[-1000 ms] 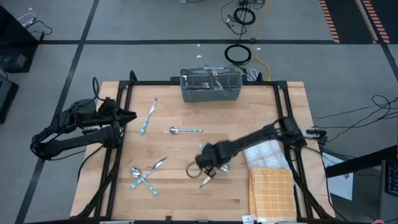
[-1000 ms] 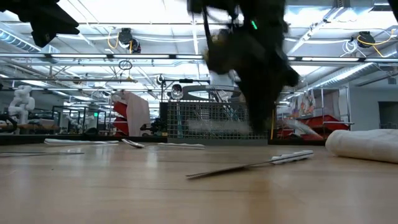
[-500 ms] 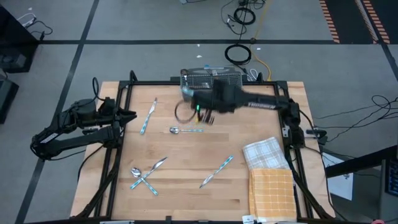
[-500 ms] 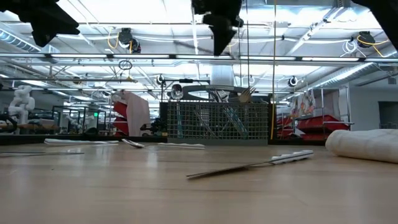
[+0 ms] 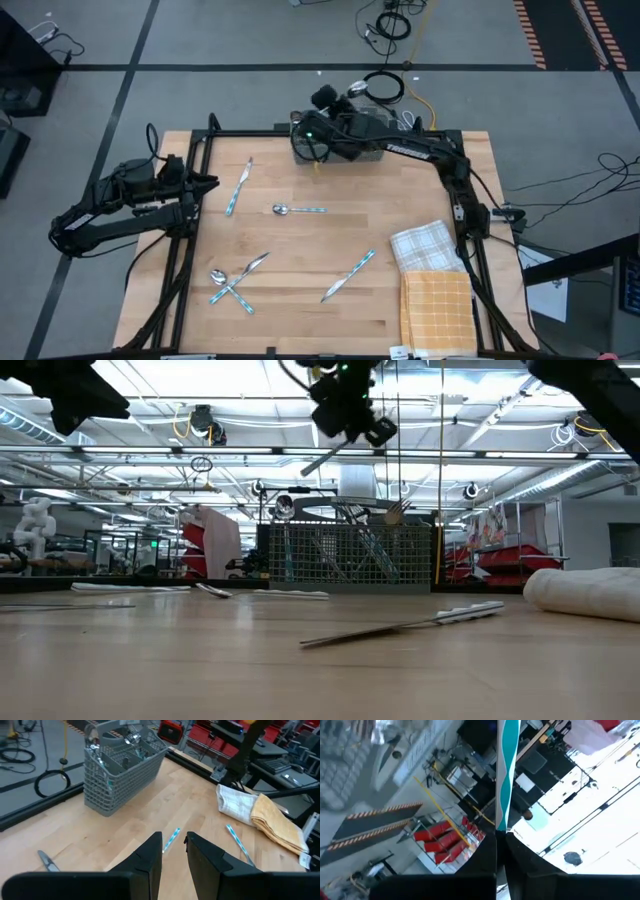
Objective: Sort silverware
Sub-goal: Put the bottom right blue spoon into the gray silverware basket
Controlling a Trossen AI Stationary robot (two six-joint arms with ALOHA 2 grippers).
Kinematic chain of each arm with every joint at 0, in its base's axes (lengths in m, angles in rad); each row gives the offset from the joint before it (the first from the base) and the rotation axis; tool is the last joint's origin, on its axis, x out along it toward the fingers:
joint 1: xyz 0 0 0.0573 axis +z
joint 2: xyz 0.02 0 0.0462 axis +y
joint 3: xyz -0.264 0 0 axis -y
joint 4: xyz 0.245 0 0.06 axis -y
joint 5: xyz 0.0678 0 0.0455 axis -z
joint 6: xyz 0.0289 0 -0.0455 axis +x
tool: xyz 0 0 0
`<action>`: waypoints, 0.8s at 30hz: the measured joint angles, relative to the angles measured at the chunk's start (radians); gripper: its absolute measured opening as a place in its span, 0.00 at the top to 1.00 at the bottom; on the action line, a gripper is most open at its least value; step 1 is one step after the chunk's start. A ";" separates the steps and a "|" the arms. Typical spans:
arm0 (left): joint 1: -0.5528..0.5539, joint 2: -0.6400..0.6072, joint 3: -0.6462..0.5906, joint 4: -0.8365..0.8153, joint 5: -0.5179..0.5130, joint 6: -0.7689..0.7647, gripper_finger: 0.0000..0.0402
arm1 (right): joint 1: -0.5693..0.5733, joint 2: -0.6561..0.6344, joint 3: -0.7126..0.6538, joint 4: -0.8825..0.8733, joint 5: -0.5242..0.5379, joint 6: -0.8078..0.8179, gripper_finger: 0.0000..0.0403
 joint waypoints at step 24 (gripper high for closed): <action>0.000 0.000 0.000 0.001 -0.059 0.001 0.76 | -0.023 0.195 0.000 0.201 -0.022 -0.298 1.00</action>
